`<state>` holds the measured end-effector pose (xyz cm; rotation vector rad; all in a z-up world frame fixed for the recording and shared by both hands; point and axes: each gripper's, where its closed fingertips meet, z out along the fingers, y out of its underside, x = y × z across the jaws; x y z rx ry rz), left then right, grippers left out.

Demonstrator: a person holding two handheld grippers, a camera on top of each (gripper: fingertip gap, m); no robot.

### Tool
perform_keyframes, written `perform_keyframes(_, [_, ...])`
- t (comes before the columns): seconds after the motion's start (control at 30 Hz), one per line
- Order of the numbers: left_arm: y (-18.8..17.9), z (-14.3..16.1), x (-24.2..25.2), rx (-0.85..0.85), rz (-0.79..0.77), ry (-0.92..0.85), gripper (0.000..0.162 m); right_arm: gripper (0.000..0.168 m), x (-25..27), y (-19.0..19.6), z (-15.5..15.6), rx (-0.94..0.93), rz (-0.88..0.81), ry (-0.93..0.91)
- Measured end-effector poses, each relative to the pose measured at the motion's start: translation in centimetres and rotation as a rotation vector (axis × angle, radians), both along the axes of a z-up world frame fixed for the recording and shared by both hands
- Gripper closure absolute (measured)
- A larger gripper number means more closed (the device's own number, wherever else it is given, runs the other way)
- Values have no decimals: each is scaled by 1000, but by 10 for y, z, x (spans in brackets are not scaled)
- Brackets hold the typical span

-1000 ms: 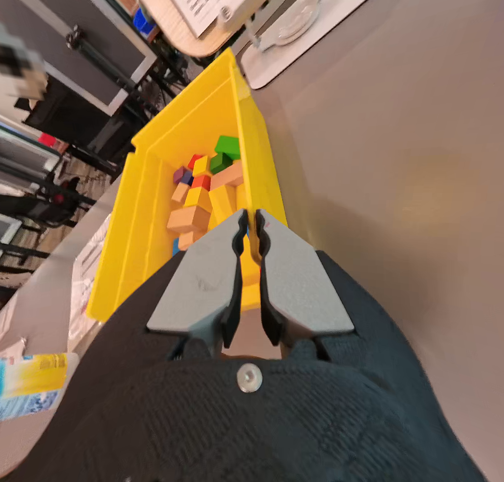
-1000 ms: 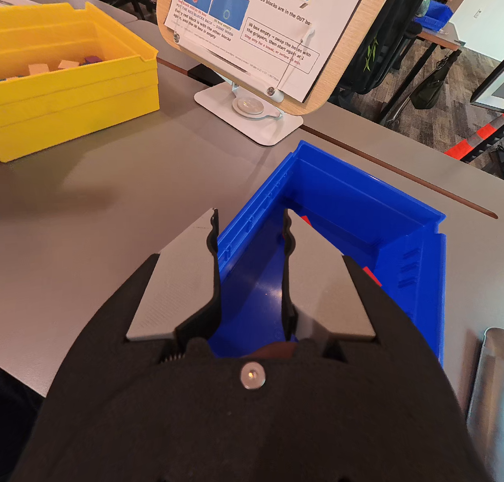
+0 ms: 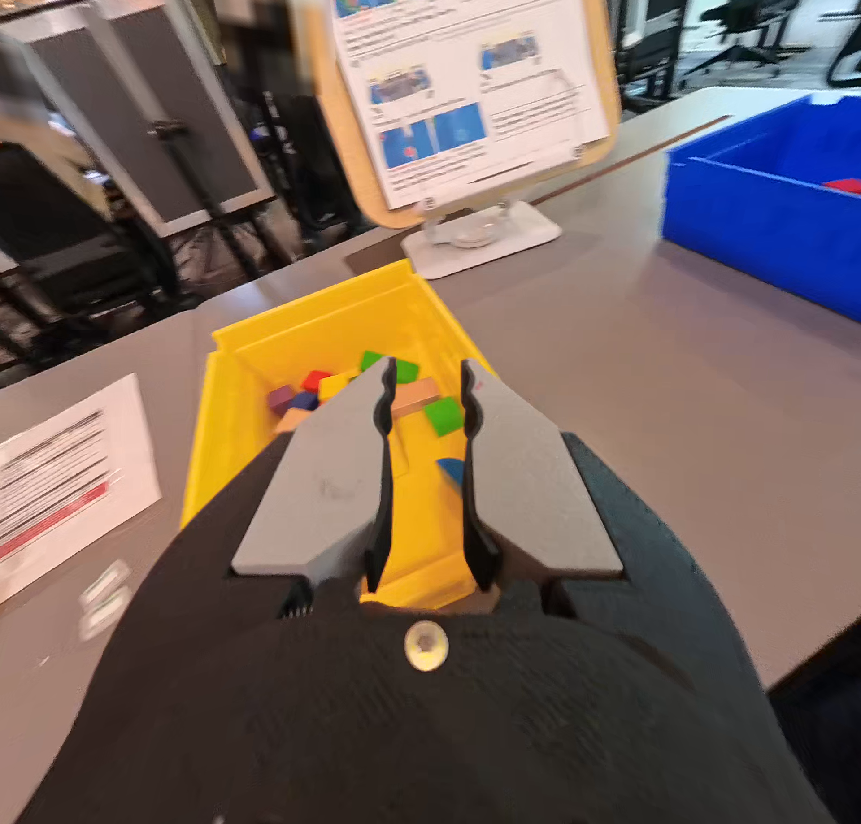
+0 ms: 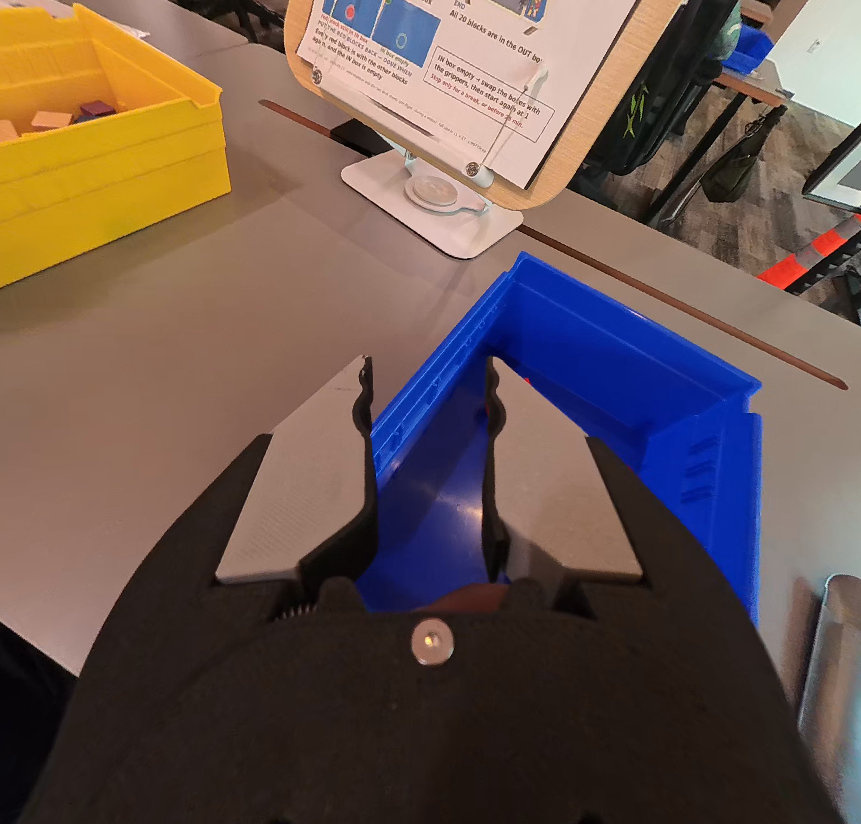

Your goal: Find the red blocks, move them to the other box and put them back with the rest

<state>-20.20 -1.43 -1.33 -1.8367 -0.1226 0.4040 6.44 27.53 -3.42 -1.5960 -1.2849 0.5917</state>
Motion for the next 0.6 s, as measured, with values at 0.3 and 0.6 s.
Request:
perform_keyframes(0.3, [-45,-11,-69,-61,240,37,135,122,-12,-6,-13,25,9,-61])
perform_keyframes(0.6, [38,-49,-116,-326,143,-1,130,121,-16,-2,-20,-7,9,-71])
